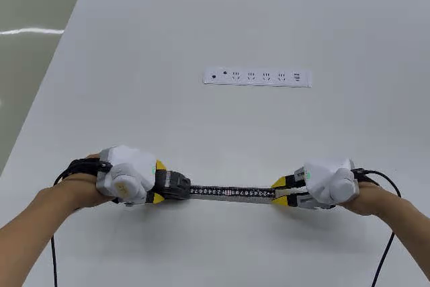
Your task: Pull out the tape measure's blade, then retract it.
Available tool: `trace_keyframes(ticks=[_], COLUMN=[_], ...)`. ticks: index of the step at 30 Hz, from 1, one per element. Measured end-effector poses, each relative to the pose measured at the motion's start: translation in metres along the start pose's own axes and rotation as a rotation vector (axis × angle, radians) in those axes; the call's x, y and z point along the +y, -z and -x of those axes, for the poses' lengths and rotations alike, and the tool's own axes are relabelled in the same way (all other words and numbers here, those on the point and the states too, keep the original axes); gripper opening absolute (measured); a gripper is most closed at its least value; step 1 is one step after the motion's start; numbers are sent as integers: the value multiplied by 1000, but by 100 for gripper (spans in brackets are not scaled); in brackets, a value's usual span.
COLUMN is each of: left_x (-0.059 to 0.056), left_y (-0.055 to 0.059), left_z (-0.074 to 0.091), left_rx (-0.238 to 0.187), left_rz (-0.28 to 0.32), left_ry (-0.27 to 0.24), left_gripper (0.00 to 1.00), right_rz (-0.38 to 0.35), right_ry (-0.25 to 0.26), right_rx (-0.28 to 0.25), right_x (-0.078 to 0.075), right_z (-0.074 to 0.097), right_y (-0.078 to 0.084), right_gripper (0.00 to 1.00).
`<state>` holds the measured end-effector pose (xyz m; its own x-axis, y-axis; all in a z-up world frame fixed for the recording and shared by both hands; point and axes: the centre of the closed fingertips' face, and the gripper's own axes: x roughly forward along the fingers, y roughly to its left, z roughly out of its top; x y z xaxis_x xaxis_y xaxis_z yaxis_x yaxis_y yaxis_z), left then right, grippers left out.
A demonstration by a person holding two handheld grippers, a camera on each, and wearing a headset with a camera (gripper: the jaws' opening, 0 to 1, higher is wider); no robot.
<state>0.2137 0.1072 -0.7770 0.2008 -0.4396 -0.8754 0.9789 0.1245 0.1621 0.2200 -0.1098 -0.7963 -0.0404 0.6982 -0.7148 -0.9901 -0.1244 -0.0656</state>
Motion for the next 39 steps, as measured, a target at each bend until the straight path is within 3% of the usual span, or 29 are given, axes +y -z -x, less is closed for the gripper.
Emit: trace_keyframes(ticks=[39], left_x=[0], left_y=[0], left_z=[0], left_rx=[1], left_rz=[0], left_ry=[-1], left_gripper=[29], right_rz=[-11], right_ry=[4], right_rx=[14], right_x=[1], right_z=[13], right_y=[12], right_gripper=[11])
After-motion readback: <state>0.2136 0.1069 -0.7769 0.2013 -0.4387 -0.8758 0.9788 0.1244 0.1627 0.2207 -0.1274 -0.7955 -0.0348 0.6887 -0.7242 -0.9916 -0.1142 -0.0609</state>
